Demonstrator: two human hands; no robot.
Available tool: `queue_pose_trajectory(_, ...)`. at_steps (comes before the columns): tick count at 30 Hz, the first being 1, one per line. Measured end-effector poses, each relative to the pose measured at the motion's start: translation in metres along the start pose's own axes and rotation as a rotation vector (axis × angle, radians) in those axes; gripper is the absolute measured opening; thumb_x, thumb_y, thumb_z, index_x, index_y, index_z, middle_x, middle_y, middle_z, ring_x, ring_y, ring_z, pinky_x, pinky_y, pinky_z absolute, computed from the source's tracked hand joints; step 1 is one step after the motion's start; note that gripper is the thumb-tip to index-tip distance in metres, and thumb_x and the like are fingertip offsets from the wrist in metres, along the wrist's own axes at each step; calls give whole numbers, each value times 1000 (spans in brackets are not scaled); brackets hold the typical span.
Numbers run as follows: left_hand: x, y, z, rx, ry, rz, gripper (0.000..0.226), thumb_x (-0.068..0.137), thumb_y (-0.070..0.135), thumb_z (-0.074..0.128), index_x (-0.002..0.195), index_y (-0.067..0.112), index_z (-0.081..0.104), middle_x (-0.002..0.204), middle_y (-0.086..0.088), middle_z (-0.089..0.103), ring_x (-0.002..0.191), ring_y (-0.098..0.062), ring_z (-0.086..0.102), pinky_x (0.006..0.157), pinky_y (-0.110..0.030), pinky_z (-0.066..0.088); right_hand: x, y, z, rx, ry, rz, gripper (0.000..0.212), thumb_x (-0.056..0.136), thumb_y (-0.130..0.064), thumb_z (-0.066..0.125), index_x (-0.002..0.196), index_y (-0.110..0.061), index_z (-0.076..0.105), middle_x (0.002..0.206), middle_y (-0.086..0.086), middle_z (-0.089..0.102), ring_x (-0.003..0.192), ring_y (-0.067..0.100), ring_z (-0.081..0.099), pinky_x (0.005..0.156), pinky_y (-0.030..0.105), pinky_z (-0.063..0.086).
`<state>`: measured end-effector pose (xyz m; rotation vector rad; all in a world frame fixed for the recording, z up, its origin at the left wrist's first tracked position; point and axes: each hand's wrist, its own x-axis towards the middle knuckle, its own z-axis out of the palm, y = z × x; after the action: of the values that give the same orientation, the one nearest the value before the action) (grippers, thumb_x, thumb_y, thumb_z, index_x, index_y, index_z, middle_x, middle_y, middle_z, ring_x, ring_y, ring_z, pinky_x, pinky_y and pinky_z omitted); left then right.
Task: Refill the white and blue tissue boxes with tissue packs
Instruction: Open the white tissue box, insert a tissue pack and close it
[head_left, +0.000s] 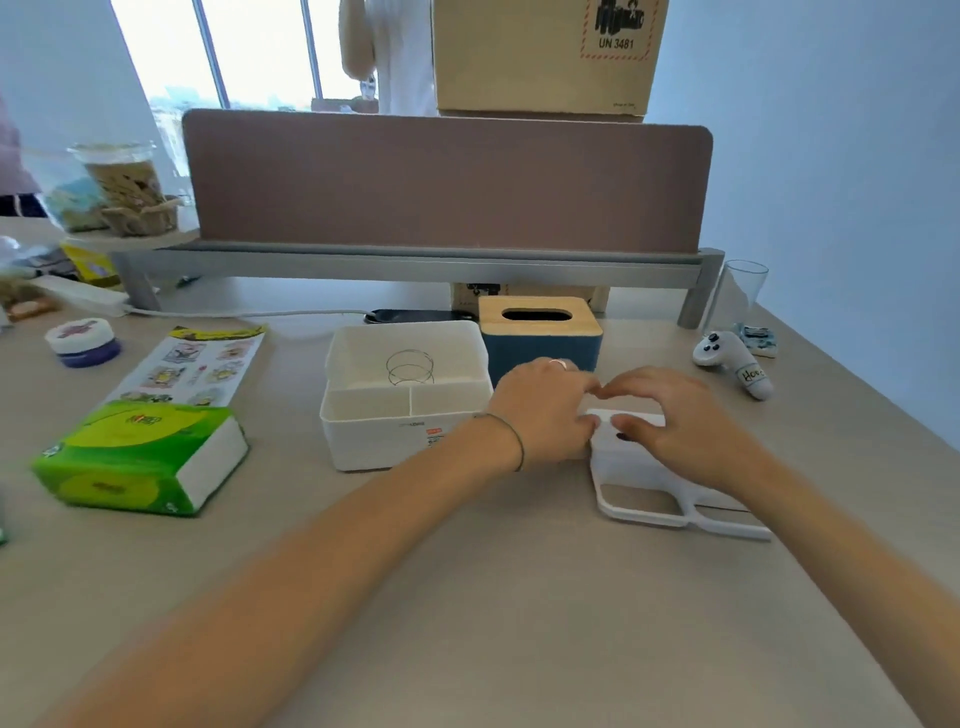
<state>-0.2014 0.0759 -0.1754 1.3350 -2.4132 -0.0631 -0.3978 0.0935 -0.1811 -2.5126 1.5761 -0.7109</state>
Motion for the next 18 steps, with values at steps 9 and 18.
queue_pose_trajectory(9, -50, -70, -77, 129, 142, -120, 32, 97, 40, 53, 121, 26, 68, 118, -2, 70, 109, -22, 62, 89, -39, 53, 64, -105, 24, 16, 2, -150, 29, 91, -20, 68, 120, -24, 70, 124, -6, 67, 117, 17, 57, 102, 40, 45)
queue_pose_trajectory(18, -143, -159, -132, 229, 120, -384, 33, 96, 42, 54, 124, 28, 65, 123, -2, 68, 113, -23, 60, 88, -36, 48, 114, -225, 80, 115, -59, -388, 29, 92, -23, 66, 121, -27, 70, 124, -10, 67, 117, 14, 57, 98, 26, 36)
